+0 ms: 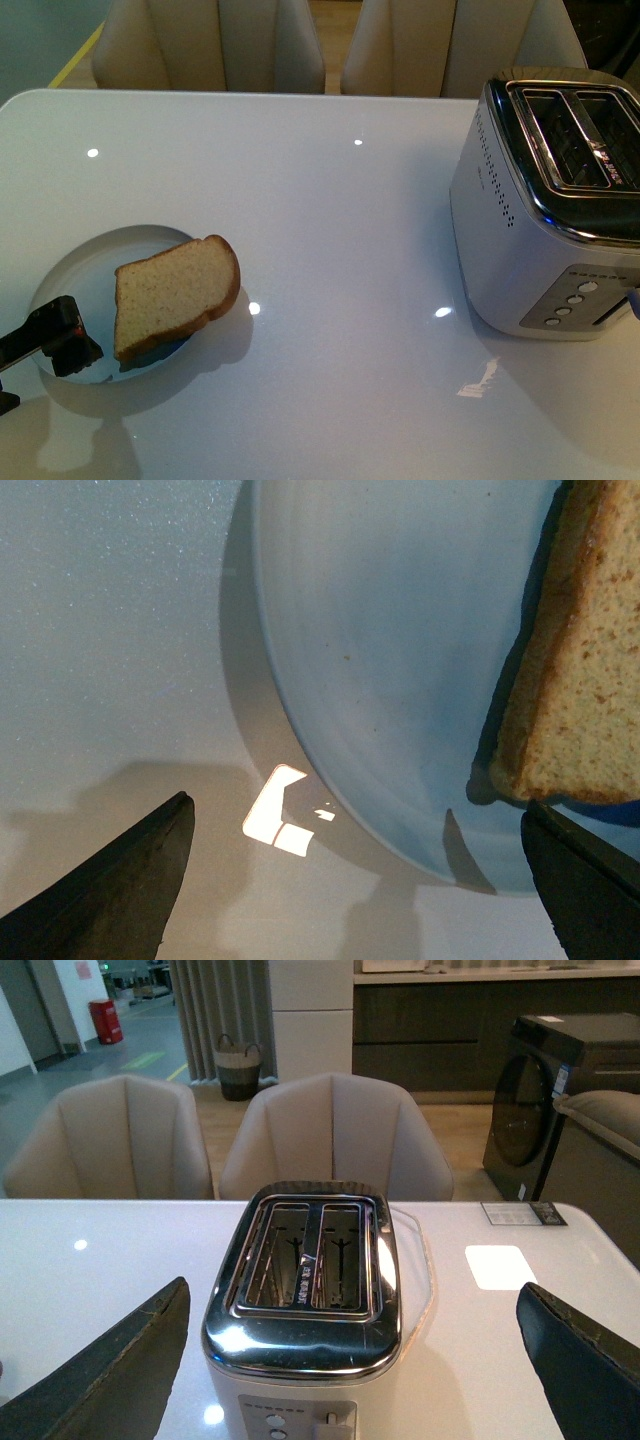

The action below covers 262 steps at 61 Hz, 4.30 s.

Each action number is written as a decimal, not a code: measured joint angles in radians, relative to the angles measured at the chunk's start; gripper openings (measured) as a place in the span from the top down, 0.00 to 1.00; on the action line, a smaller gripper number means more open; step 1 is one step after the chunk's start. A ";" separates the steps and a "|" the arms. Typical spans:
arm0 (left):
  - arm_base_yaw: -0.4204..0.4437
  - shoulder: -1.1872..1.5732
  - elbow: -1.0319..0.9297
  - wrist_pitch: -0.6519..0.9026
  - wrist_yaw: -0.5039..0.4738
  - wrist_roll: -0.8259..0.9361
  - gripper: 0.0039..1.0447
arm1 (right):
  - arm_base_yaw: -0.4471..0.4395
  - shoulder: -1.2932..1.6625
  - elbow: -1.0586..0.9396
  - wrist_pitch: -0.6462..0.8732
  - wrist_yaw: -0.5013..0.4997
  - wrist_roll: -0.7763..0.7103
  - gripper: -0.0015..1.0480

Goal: Left arm holds plate, right arm toasts bread

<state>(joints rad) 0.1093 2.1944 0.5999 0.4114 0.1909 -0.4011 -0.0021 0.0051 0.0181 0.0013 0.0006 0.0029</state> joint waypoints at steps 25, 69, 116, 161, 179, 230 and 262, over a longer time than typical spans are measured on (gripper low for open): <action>-0.030 0.058 0.042 0.002 -0.037 0.014 0.37 | 0.000 0.000 0.000 0.000 0.000 0.000 0.09; -0.070 0.020 -0.010 0.008 -0.049 0.020 0.97 | 0.000 0.000 0.000 0.000 0.000 0.000 0.09; -0.217 -0.853 -0.311 -0.505 -0.077 -0.280 0.97 | 0.000 0.000 0.000 0.000 0.000 0.000 0.09; -0.619 -0.871 0.212 -0.766 -0.243 -0.634 0.97 | 0.000 0.000 0.000 0.000 0.000 0.000 0.09; -0.738 -0.837 0.338 -0.801 -0.278 -0.717 0.97 | 0.000 0.000 0.000 0.000 0.000 0.000 0.09; -0.775 -0.837 0.352 -0.809 -0.280 -0.756 0.97 | 0.000 0.000 0.000 0.000 0.000 0.000 0.09; -0.769 -0.839 0.348 -0.797 -0.274 -0.755 0.97 | 0.000 0.000 0.000 0.000 0.000 0.000 0.09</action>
<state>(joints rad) -0.6601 1.3556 0.9474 -0.3859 -0.0826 -1.1564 -0.0021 0.0051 0.0181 0.0013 0.0002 0.0029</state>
